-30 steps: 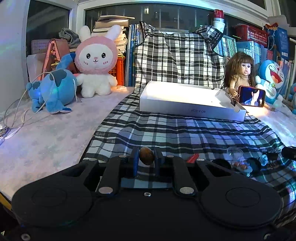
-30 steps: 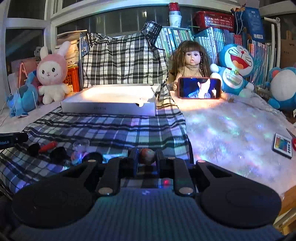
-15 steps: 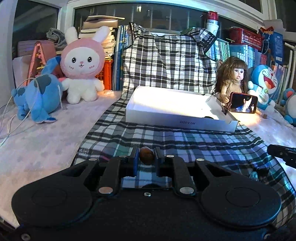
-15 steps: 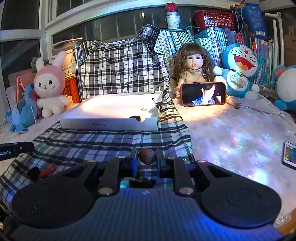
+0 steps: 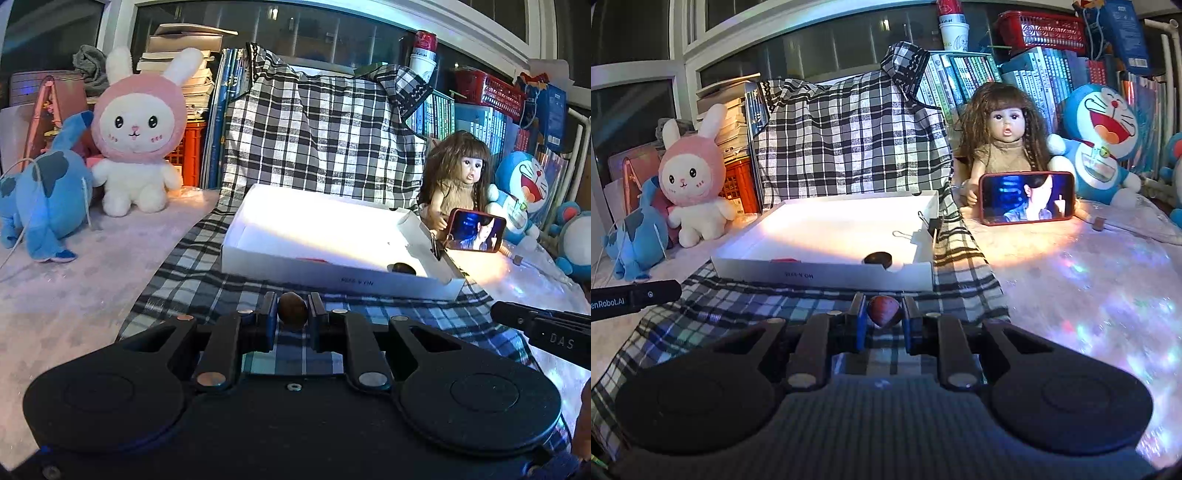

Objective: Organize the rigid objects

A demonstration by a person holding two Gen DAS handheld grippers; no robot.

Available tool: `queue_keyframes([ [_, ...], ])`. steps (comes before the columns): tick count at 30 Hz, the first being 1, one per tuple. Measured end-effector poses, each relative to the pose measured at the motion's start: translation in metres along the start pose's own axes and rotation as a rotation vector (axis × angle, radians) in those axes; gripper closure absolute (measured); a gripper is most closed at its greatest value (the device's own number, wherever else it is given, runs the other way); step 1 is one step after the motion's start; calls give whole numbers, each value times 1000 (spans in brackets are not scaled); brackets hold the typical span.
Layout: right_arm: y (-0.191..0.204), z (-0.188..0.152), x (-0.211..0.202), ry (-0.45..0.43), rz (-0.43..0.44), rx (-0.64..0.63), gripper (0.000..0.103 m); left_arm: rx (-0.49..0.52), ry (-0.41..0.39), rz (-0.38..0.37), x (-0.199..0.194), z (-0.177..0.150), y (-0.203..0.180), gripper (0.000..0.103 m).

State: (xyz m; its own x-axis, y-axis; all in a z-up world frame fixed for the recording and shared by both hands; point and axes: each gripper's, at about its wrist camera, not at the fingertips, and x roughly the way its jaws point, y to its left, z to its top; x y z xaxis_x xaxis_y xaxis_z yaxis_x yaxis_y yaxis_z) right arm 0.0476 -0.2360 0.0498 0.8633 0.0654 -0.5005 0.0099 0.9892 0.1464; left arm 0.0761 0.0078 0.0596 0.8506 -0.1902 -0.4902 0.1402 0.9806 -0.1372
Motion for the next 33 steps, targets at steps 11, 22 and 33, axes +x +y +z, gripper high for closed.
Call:
queue_keyframes([
  [11,0,31,43,41,5,-9,79,-6,38,-19,49,35,3,87],
  [22,-2,71,100,137,36,30,79,2,110,-76,113,72,-1,87],
  [33,2,81,163,273,53,99,79,-14,225,-21,177,77,4,87],
])
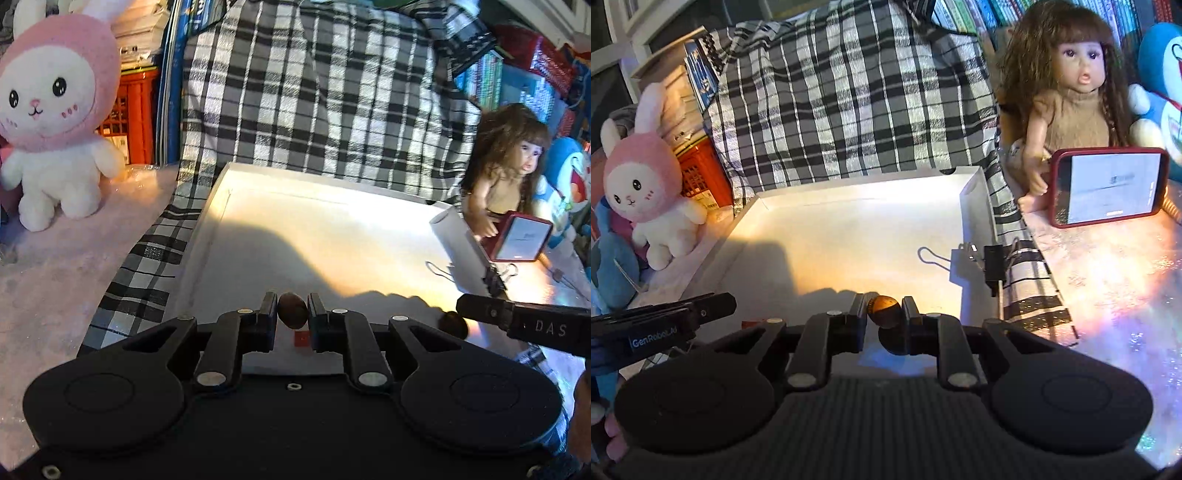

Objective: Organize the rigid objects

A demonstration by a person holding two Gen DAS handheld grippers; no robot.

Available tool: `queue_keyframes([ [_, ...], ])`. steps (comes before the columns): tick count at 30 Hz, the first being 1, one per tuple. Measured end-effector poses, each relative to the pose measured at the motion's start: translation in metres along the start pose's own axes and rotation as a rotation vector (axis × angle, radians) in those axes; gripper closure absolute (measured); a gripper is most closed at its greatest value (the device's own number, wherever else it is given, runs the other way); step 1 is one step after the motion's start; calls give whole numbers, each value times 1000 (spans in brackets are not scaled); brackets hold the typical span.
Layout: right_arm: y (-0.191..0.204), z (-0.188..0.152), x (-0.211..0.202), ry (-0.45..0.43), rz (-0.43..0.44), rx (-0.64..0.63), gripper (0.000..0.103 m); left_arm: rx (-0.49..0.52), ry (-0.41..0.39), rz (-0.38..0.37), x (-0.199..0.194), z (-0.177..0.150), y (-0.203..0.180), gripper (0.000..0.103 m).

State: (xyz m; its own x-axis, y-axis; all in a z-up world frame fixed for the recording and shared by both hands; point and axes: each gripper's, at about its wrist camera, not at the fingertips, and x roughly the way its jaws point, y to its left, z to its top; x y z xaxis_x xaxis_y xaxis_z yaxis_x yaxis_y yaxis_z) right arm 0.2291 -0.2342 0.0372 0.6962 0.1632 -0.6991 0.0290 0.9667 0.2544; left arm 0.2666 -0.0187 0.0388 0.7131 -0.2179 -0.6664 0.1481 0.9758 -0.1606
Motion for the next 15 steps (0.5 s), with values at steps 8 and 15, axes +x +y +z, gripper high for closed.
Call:
queue_keyframes([
  [8,15,-1,11,22,17,-38,79,14,26,41,15,-2,2,87],
  [15,20,-5,20,53,14,-50,79,23,38,55,21,-5,1,87],
])
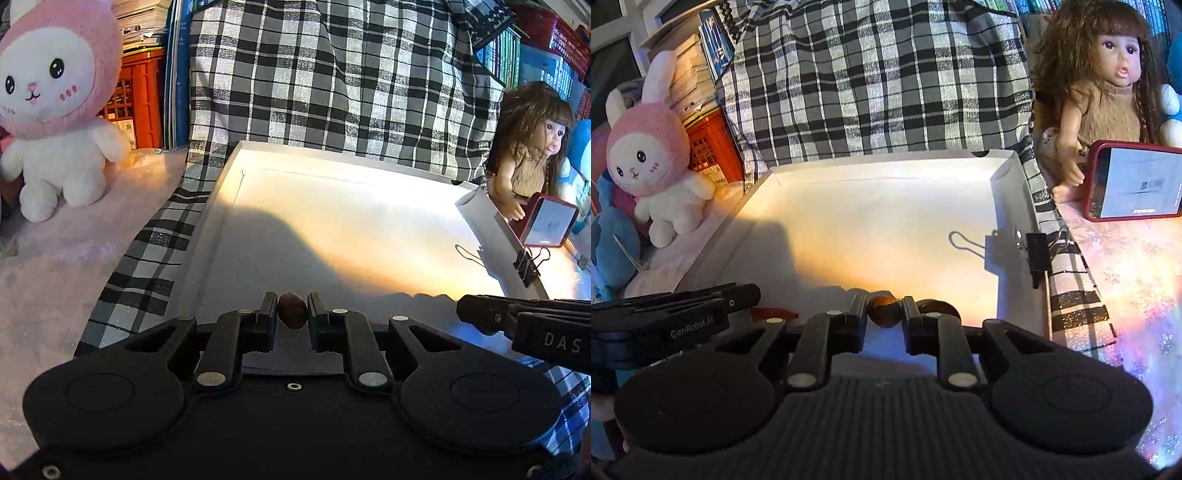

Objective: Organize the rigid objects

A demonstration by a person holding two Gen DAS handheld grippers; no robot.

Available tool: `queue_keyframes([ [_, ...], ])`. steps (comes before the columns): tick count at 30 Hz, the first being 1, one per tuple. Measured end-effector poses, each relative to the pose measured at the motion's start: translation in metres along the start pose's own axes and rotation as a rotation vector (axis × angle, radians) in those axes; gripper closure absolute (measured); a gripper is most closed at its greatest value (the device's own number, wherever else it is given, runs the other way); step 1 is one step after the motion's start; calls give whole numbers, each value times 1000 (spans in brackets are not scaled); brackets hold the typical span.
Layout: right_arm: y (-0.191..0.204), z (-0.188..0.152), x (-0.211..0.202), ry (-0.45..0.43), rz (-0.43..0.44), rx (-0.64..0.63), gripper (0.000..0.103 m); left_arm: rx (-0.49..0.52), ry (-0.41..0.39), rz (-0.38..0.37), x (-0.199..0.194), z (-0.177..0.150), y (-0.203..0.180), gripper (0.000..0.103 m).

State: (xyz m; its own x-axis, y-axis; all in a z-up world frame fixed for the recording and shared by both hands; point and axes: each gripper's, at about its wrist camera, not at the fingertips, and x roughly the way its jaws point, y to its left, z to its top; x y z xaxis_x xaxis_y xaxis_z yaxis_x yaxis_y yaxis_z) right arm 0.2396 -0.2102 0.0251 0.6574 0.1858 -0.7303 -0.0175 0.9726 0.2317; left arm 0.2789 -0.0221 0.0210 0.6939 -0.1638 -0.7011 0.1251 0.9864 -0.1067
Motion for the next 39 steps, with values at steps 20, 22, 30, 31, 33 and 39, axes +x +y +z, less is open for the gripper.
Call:
queue_keyframes([
  [20,2,-2,6,9,-16,-9,76,11,-16,-3,3,-1,0,86],
  [22,2,-2,5,8,-16,-7,75,9,-17,-5,3,-1,0,86],
  [30,0,-2,-1,-10,-6,3,74,2,-28,-25,-2,-1,0,78],
  [31,0,-2,-2,-14,-4,2,74,-3,-32,-26,-4,-2,0,75],
  [33,2,-3,-5,-23,-4,-13,71,-17,-35,-24,-8,-3,0,63],
  [39,4,-7,-13,-47,-8,-54,56,9,-61,-11,-19,-7,-2,57],
])
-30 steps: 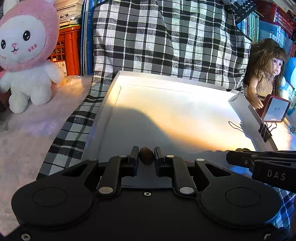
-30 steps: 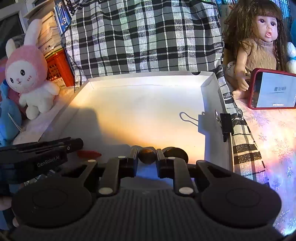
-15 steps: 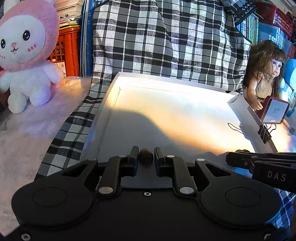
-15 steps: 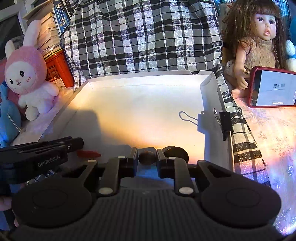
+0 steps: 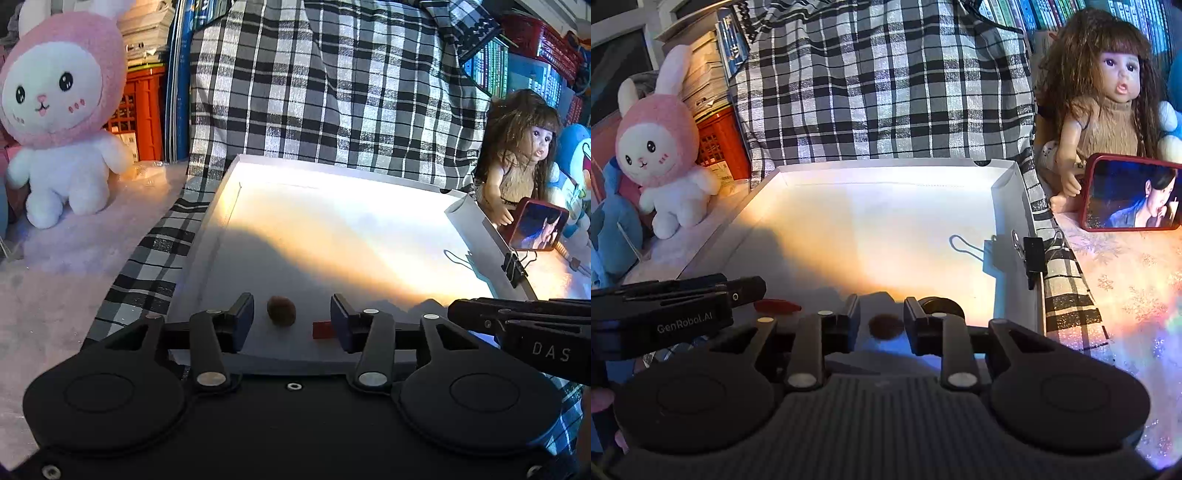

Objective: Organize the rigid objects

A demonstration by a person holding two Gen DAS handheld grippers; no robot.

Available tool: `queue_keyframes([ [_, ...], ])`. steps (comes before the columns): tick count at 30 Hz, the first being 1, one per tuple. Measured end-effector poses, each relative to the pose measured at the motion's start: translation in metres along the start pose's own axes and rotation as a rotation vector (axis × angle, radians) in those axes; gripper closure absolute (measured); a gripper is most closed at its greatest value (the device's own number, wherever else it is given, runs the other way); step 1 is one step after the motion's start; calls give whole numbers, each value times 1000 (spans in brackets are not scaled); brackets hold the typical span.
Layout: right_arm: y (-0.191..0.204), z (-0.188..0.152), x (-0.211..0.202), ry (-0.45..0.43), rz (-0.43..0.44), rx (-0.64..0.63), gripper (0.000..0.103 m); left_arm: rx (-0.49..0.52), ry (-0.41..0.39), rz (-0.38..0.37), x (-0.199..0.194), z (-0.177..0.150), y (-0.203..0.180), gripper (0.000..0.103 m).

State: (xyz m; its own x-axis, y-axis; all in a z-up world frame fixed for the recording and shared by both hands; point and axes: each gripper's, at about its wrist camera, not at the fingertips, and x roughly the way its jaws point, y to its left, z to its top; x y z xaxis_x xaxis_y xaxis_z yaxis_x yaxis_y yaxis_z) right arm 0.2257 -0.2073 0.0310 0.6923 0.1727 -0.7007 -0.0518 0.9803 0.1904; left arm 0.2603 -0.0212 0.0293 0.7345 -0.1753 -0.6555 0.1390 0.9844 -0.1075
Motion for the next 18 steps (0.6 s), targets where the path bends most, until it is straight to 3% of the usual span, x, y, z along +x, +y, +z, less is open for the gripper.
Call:
queue_keyframes([
  [5,3,-5,-10,-28,-10,-41,41,8,-14,-13,-12,-4,-3,44],
  [10,4,-9,-20,-47,-10,-51,32,9,-30,-22,-23,-9,-4,34],
  [12,4,-12,-25,-55,-11,-56,28,25,-42,-15,-29,-11,-6,25],
  [18,0,-24,-39,-71,-9,-72,20,63,-64,-10,-47,-20,-11,21],
])
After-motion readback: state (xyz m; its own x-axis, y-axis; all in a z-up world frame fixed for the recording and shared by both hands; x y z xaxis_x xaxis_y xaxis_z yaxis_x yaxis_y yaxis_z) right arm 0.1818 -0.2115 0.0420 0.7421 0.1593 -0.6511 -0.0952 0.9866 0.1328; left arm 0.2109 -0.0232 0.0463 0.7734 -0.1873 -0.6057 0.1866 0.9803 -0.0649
